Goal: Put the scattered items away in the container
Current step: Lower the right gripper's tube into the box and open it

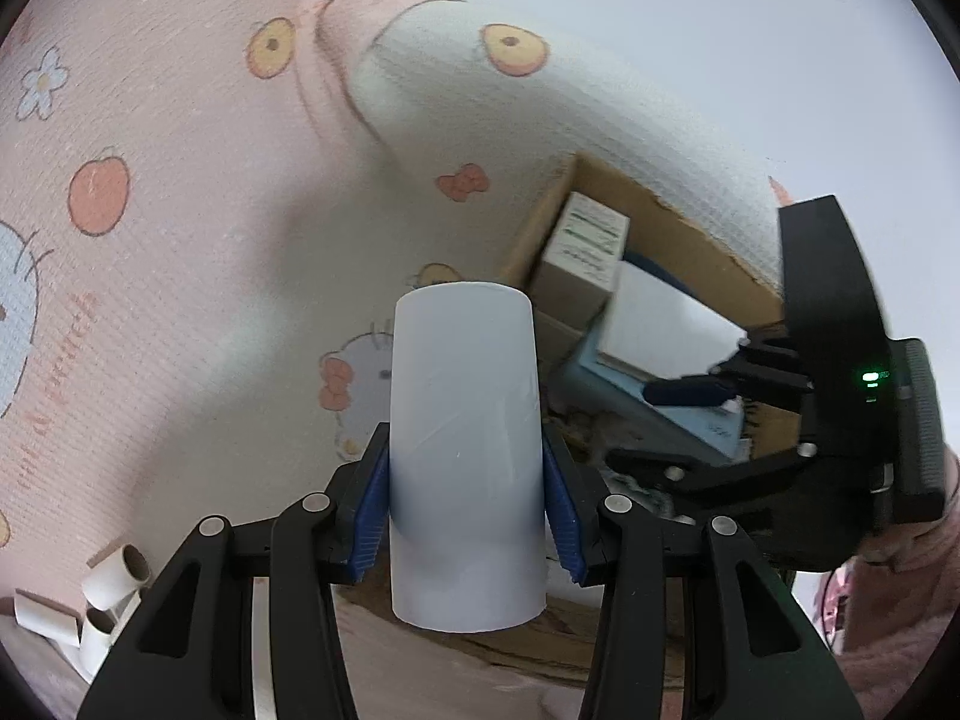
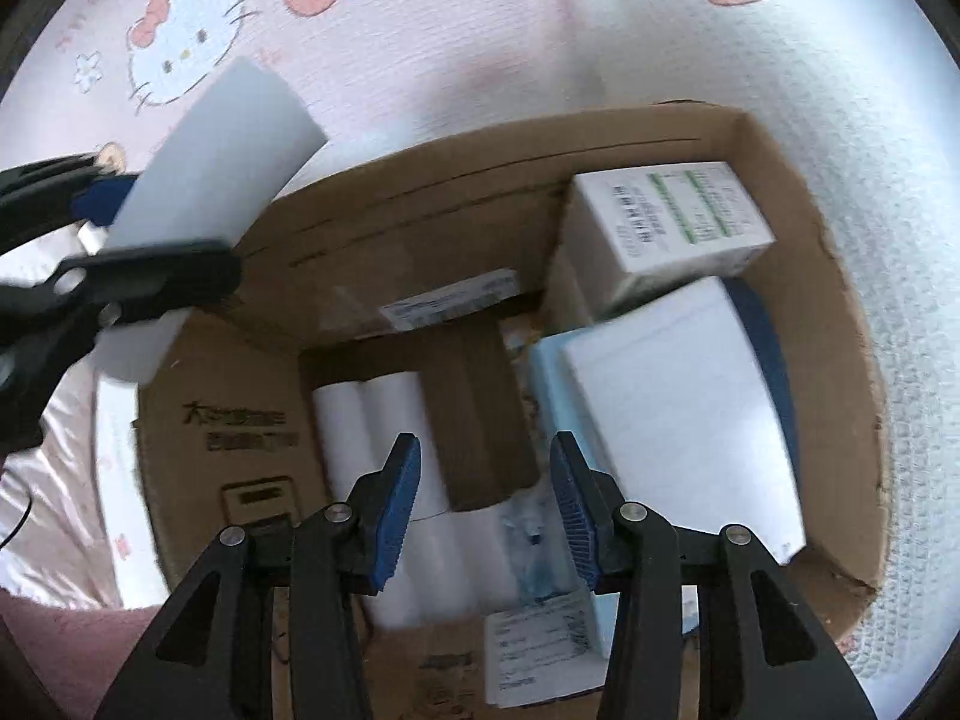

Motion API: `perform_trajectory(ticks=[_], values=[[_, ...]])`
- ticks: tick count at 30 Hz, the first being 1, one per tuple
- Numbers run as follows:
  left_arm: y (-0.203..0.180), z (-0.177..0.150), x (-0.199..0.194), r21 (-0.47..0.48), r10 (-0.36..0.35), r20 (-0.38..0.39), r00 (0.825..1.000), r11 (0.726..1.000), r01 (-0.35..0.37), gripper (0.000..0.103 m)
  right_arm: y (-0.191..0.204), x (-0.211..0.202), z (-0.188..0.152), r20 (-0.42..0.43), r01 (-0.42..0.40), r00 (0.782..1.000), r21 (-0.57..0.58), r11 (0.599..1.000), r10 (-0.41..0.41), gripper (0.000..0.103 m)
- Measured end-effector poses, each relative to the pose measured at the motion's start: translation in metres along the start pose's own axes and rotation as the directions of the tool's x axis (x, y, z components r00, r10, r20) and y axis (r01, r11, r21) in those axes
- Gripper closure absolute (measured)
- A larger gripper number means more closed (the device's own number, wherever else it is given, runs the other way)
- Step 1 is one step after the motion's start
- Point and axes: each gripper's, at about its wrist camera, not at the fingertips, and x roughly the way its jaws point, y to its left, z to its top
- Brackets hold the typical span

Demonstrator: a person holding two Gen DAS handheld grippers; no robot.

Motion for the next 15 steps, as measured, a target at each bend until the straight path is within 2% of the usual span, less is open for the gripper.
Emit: perform_trajectory(ticks=[6, 9, 13, 15], values=[[-0.028, 0.001, 0.011, -0.020, -0.036, -0.038, 0.999, 0.999, 0.035, 0.053, -0.016, 0.001, -0.006, 0.049, -0.021, 0.999, 0.052, 0.998, 0.018, 0.061], [-0.043, 0.001, 0.031, -0.040, -0.019, -0.109, 0.994, 0.999, 0.015, 0.053, -0.024, 0.001, -0.009, 0.043, -0.049, 0.998, 0.065, 0.997, 0.046, 0.087], [-0.051, -0.003, 0.059, -0.081, 0.032, -0.213, 0.976, 0.995, -0.050, 0.053, -0.034, -0.004, -0.013, 0.065, 0.013, 0.998, 0.093, 0.996, -0.019, 0.087], [-0.047, -0.006, 0.073, -0.141, 0.020, -0.277, 0.961, 0.988, -0.061, 0.053, -0.035, -0.008, -0.016, 0.075, 0.027, 0.997, 0.092, 0.995, -0.034, 0.086]])
